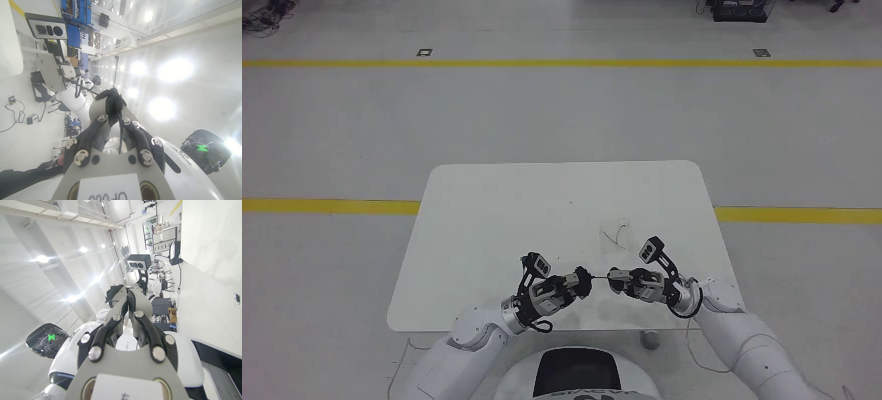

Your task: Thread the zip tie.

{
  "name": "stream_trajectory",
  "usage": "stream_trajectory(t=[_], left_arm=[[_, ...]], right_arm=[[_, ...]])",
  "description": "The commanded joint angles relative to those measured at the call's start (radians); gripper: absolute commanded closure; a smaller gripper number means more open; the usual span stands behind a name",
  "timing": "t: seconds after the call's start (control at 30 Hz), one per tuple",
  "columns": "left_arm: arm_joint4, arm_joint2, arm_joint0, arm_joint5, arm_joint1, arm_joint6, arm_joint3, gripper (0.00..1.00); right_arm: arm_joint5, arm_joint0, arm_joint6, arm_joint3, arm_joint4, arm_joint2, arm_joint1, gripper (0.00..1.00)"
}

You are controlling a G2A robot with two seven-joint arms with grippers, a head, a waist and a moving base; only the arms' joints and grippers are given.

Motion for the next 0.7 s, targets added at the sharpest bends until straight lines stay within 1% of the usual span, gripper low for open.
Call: stream_trajectory(t=[0.0, 0.43, 0.67], left_arm=[[0.000, 0.000, 0.000, 0.000, 0.000, 0.000, 0.000, 1.00], [0.000, 0.000, 0.000, 0.000, 0.000, 0.000, 0.000, 1.00], [0.000, 0.000, 0.000, 0.000, 0.000, 0.000, 0.000, 1.00]], right_arm=[[-0.001, 0.000, 0.000, 0.002, 0.000, 0.001, 0.000, 1.00], [-0.002, 0.000, 0.001, 0.013, -0.001, 0.009, -0.001, 1.00], [-0.008, -0.002, 0.000, 0.029, 0.011, 0.028, 0.002, 1.00]])
